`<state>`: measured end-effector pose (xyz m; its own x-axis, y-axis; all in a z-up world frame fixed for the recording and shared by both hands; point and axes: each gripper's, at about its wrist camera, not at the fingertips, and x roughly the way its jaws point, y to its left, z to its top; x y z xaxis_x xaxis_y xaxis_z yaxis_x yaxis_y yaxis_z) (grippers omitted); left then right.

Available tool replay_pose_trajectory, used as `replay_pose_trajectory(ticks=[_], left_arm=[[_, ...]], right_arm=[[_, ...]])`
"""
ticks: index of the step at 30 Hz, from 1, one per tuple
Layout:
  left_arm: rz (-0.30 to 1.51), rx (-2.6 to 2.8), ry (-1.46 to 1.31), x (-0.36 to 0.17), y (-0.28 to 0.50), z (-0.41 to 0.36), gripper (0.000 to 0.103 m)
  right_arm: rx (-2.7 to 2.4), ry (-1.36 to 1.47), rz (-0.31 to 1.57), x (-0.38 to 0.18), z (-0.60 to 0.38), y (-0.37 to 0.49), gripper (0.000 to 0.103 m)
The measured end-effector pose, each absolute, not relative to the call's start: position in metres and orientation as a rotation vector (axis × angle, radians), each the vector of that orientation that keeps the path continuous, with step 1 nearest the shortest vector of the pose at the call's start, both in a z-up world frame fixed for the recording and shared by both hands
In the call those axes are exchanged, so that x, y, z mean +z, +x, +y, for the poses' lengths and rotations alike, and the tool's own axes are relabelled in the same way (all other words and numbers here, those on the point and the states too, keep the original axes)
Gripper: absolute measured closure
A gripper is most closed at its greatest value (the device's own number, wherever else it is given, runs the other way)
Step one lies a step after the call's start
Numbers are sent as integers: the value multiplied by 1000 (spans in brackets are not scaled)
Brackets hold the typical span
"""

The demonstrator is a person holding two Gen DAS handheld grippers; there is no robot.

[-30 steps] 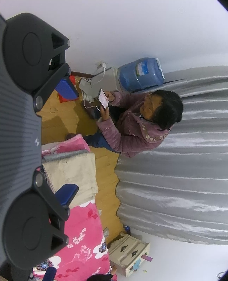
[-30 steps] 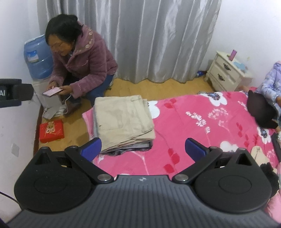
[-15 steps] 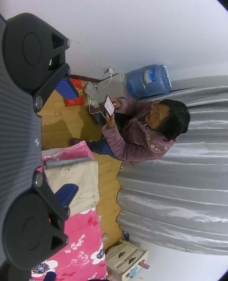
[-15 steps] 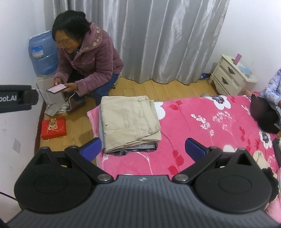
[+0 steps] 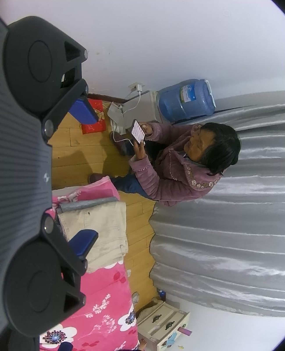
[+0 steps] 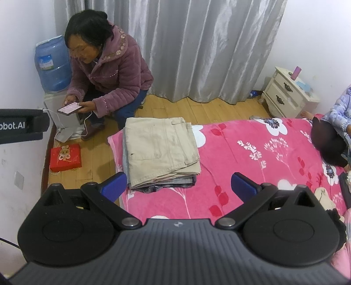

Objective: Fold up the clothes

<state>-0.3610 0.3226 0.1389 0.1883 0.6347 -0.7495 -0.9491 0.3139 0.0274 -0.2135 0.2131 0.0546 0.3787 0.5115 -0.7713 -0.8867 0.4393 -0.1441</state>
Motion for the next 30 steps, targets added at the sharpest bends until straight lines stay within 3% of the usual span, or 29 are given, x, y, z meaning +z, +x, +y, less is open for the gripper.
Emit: replay_pose_trajectory(ticks=[30], left_arm=[[755, 1185, -531, 145, -354, 330, 1]], right_arm=[[984, -634, 715, 53, 226, -212, 1]])
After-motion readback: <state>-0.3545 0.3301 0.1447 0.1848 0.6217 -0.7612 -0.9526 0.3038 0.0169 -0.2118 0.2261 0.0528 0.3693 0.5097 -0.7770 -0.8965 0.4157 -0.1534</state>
